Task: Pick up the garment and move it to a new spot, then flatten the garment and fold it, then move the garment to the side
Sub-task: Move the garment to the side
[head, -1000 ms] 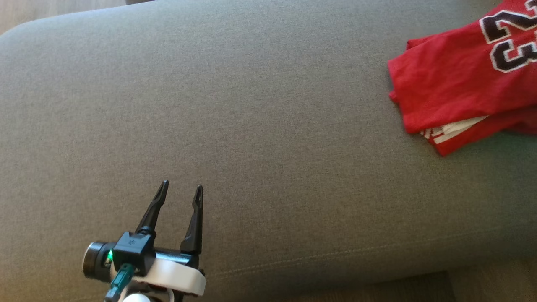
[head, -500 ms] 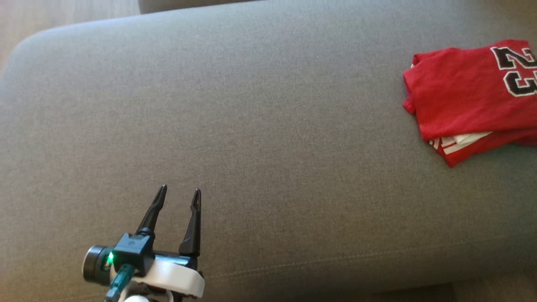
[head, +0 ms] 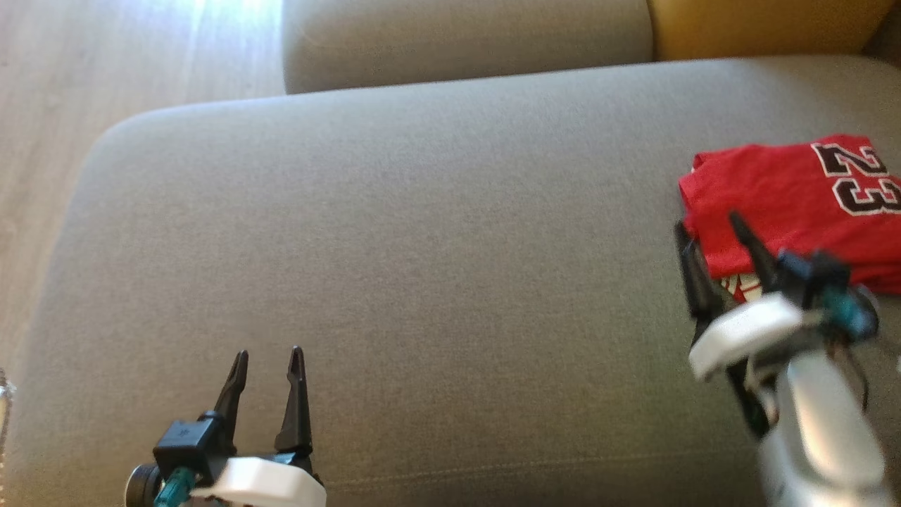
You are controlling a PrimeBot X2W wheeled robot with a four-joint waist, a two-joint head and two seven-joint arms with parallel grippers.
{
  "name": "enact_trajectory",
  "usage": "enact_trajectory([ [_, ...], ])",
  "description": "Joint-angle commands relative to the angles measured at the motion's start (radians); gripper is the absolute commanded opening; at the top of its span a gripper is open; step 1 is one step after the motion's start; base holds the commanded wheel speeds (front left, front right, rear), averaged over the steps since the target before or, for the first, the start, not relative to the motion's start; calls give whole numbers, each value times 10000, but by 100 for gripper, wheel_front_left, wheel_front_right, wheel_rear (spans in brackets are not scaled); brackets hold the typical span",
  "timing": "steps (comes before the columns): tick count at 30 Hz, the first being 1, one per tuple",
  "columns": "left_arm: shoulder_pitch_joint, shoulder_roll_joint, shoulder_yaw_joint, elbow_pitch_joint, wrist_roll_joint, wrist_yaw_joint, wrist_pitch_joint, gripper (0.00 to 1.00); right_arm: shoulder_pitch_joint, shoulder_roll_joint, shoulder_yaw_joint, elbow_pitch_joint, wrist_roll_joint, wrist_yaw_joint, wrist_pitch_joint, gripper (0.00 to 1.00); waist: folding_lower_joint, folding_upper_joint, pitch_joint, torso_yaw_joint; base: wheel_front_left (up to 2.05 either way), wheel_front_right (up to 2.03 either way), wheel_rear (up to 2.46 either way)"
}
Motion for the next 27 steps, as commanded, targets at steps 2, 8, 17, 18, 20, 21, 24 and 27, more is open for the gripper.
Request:
enact_trajectory([
  [2,-179,-64,328,-601,131,39,-122,100,1113,406,-116,-2174,-671,-4,-117,100,0,0,-329,254,0,0,0],
  [8,233,-64,347,-1230,301,216,-122,100,3770,523,166,-4898,-350,-4,-117,100,0,0,-737,316,0,0,0],
  [17,772,-64,328,-1598,784,177,-122,100,5053,526,29,-5459,-115,-4,-118,100,0,0,-913,131,0,0,0],
  [18,785,-64,318,-1600,788,168,-122,100,5060,527,-1,-5474,-73,-4,-118,100,0,0,-919,115,0,0,0],
  [20,817,-64,306,-1591,803,153,-122,100,5054,527,-84,-5497,-3,-4,-118,100,0,0,-945,94,0,0,0],
  [21,817,-64,306,-1591,803,153,-122,100,5054,527,-84,-5497,-3,-4,-118,100,0,0,-945,94,0,0,0],
  [24,872,-64,277,-1541,828,128,-122,100,5053,527,-169,-5540,91,-4,-118,100,0,0,-1001,83,0,0,0],
  [27,916,-64,236,-1497,795,104,-122,100,5055,527,-149,-5523,70,-4,-118,100,0,0,-1058,83,0,0,0],
])
